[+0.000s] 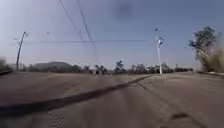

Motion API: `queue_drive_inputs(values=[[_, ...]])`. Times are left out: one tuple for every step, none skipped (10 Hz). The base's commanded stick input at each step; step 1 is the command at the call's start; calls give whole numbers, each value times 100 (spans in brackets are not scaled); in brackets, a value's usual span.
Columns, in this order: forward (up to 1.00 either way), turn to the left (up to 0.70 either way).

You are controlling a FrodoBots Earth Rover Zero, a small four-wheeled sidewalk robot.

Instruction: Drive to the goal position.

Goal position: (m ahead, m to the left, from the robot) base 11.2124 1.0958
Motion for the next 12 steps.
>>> queue_drive_inputs(values=[[100,0],[100,0],[100,0],[100,0],[100,0],[100,0],[100,0],[100,3],[100,18],[100,27],[100,27],[100,27]])
